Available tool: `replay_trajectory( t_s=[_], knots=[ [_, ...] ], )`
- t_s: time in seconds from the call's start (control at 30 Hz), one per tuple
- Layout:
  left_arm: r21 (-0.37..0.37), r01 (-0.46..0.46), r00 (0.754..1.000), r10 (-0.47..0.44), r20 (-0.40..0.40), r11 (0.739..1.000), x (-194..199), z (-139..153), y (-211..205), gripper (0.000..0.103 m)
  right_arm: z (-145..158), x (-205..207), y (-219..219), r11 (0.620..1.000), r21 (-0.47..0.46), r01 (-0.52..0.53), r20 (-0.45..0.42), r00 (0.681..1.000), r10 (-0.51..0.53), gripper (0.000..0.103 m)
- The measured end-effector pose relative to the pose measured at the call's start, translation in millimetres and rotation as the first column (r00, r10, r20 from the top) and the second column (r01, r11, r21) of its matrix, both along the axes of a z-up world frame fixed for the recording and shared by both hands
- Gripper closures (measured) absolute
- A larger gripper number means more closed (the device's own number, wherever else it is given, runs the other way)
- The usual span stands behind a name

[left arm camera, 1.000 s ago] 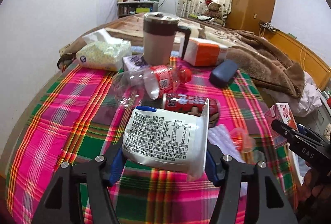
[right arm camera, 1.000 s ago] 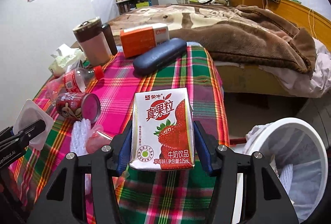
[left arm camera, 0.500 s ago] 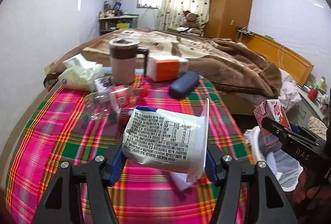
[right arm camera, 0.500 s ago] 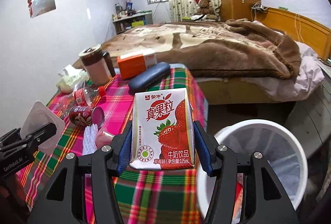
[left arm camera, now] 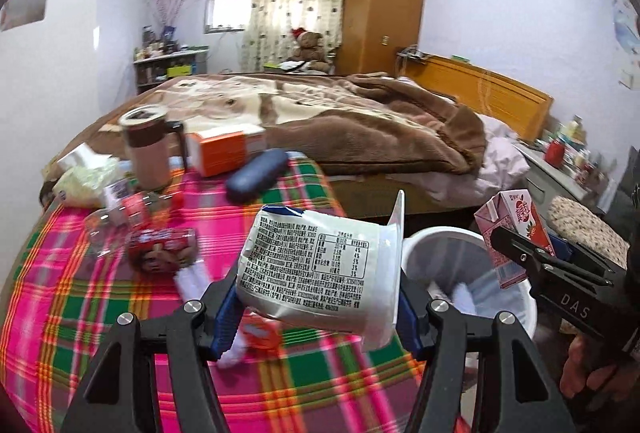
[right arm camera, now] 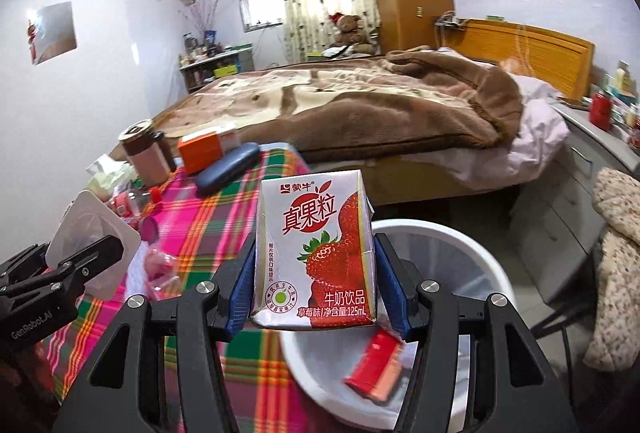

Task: Collect trash
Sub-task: 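Carry the white carton and strawberry box over the wastebasket with both tools, then open both tools to drop the carton and strawberry box into the wastebasket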

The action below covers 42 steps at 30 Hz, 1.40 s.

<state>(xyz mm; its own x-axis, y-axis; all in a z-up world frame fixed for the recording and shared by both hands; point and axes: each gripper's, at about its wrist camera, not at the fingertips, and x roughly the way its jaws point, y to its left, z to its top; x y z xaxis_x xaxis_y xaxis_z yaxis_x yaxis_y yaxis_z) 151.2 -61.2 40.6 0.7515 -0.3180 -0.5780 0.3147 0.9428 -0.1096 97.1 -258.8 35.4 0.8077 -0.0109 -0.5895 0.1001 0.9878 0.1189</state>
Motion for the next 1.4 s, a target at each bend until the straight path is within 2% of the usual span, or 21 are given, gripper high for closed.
replay_trajectory(
  t_s=[0.33,0.73,1.0,1.2,1.27,1.33,1.4],
  knots=[
    [0.008,0.128,0.992,-0.128,-0.008,0.992,-7.8,-3.5,-71.0,0.039,-6.4,-12.8,-40.3,0.995,-0.001,0.099,-0.017,0.995,-0.099,0.047],
    [0.009,0.236,0.968,-0.234,-0.09,0.972,5.8,-34.6,-136.0,0.039,-37.9,-14.7,-75.9,0.987,-0.002,0.161,-0.109,0.981,-0.16,0.046],
    [0.039,0.245,0.961,-0.237,-0.139,0.969,18.6,-56.1,-151.8,0.039,-54.9,-11.1,-83.1,0.99,-0.008,0.141,-0.157,0.978,-0.141,0.046],
    [0.03,0.27,0.954,-0.263,-0.145,0.962,22.2,-61.3,-154.7,0.039,-59.0,-7.5,-85.8,0.992,0.0,0.13,-0.176,0.976,-0.128,0.046],
    [0.025,0.276,0.952,-0.27,-0.147,0.961,22.7,-62.5,-155.1,0.037,-58.7,-7.5,-84.8,0.991,-0.008,0.13,-0.175,0.976,-0.13,0.046],
    [0.016,0.283,0.95,-0.278,-0.143,0.959,23.1,-62.1,-154.4,0.028,-58.7,-7.5,-85.5,0.991,-0.008,0.133,-0.172,0.976,-0.132,0.046],
    [0.008,0.279,0.951,-0.275,-0.143,0.96,23.1,-61.5,-153.0,0.023,-57.7,-8.1,-85.5,0.99,-0.014,0.141,-0.16,0.977,-0.142,0.036]
  ],
)
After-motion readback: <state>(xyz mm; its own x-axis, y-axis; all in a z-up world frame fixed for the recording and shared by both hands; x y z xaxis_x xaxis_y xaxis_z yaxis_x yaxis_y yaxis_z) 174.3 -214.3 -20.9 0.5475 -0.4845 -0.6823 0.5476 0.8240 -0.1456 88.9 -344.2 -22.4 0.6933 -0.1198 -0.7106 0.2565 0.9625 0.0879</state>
